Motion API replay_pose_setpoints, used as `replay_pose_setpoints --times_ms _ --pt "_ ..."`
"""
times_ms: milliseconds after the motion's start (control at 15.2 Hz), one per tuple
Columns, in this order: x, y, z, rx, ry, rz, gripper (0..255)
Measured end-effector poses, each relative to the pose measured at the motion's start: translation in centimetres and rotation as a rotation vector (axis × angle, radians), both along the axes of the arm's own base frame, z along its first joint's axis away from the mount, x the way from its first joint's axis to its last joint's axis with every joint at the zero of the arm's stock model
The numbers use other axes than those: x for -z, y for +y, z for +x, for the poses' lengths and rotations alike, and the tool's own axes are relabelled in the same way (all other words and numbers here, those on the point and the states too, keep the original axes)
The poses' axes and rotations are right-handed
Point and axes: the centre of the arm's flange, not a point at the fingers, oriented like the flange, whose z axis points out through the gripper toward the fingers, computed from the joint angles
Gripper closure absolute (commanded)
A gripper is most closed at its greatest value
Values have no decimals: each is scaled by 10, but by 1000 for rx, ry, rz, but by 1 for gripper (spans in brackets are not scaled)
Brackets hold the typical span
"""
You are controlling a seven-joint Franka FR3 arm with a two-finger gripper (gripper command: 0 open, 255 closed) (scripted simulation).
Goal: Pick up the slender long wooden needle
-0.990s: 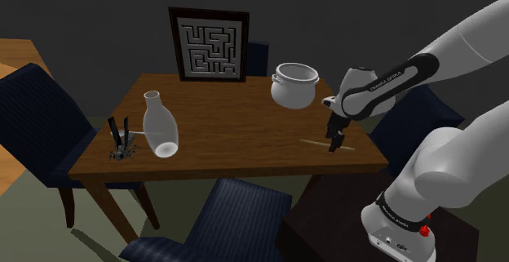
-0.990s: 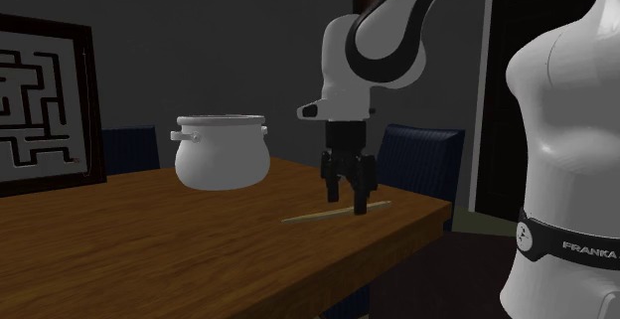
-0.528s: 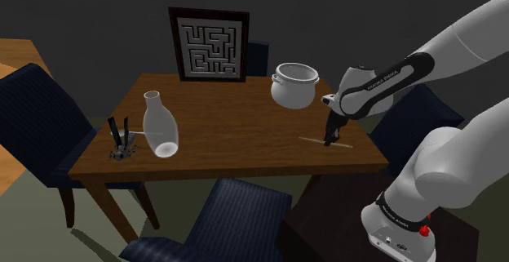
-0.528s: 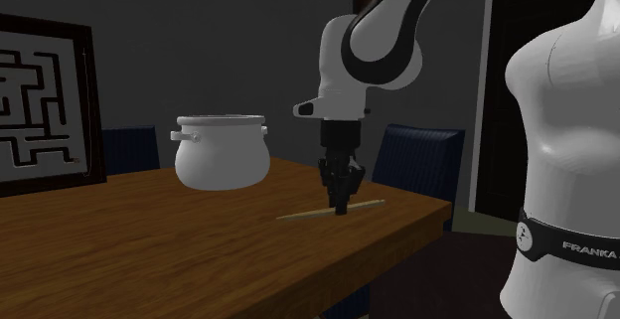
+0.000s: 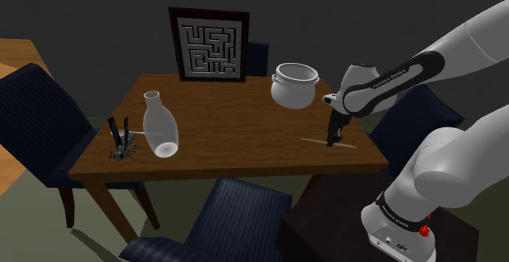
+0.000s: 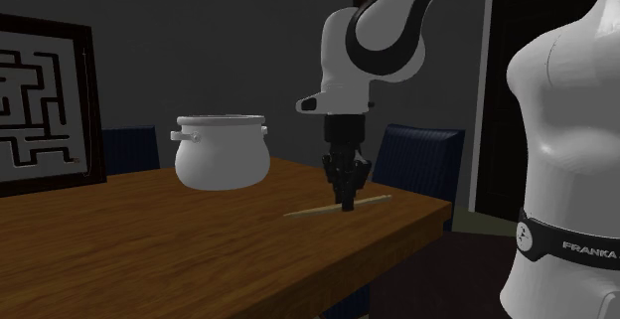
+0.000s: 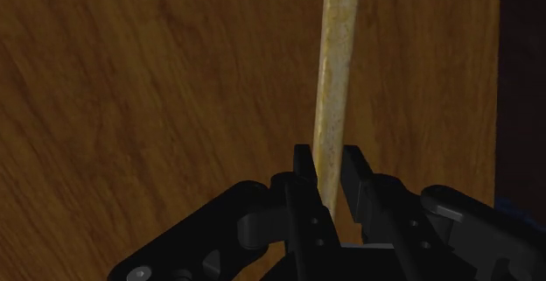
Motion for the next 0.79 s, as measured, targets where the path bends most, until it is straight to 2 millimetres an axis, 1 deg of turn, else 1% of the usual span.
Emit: replay_pose_setpoints --times_ms 792 --pt "-61 1 -1 0 4 1 255"
